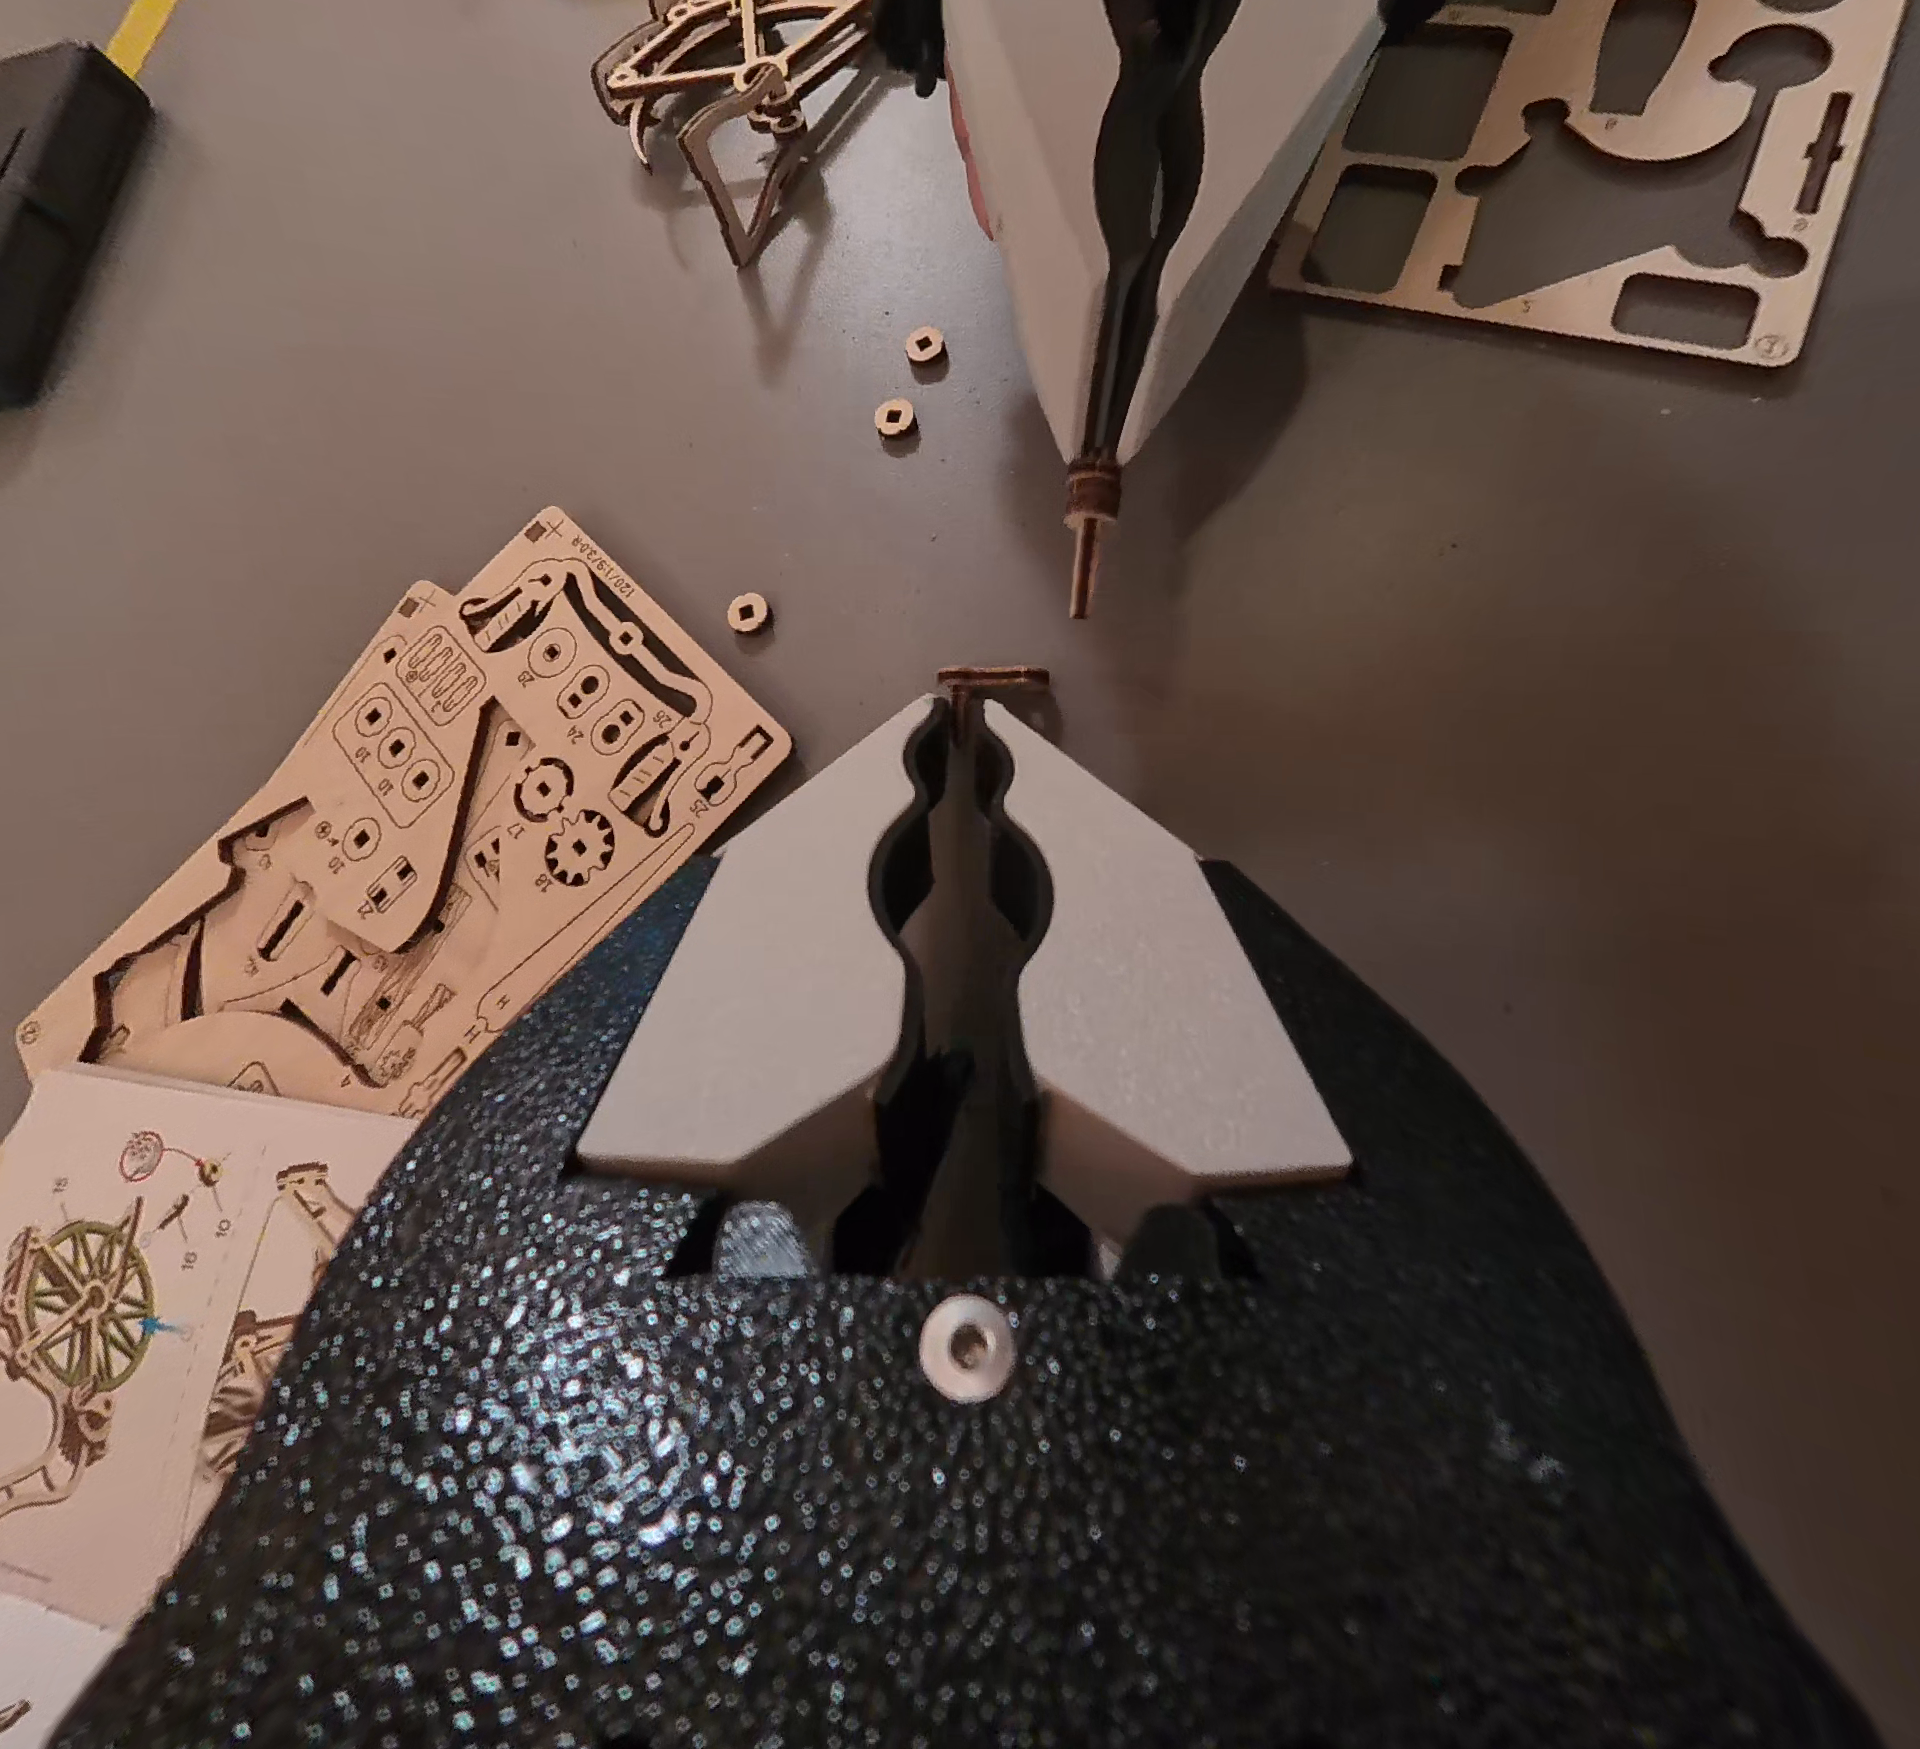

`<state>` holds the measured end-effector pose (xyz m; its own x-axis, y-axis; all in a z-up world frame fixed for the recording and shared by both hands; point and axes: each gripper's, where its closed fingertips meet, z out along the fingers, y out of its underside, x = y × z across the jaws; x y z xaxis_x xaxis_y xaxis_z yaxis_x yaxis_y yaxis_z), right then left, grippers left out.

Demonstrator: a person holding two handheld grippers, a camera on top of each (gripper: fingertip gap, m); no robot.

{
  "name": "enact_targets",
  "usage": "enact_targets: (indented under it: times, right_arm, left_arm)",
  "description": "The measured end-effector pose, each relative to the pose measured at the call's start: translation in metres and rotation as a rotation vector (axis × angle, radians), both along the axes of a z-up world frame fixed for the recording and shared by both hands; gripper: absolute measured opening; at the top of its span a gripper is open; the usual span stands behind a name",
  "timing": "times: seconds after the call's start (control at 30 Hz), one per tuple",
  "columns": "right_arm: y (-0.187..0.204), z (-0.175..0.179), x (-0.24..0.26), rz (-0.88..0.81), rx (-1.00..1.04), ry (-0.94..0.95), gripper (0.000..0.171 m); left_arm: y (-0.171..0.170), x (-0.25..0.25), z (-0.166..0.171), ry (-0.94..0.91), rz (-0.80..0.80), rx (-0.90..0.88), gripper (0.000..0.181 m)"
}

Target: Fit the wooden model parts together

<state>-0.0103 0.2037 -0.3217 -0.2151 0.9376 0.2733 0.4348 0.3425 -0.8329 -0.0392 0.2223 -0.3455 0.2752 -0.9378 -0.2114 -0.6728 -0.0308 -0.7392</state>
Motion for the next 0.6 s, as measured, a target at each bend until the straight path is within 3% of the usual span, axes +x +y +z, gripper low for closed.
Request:
enact_targets:
  times: [0.03,0.37,0.6]
  right_arm:
    - [0.000,0.000,0.000,-0.002,0.001,-0.003,0.000]
    - [0.002,-0.003,0.003,-0.003,-0.026,-0.024,0.000]
    - [0.000,-0.010,0.005,0.012,-0.047,-0.078,0.000]
  left_arm:
    - [0.000,0.000,0.000,0.005,-0.001,0.009,0.001]
    - [-0.009,0.004,0.003,0.068,-0.025,0.106,0.001]
    - [-0.019,0.007,0.000,0.028,0.021,-0.070,0.001]
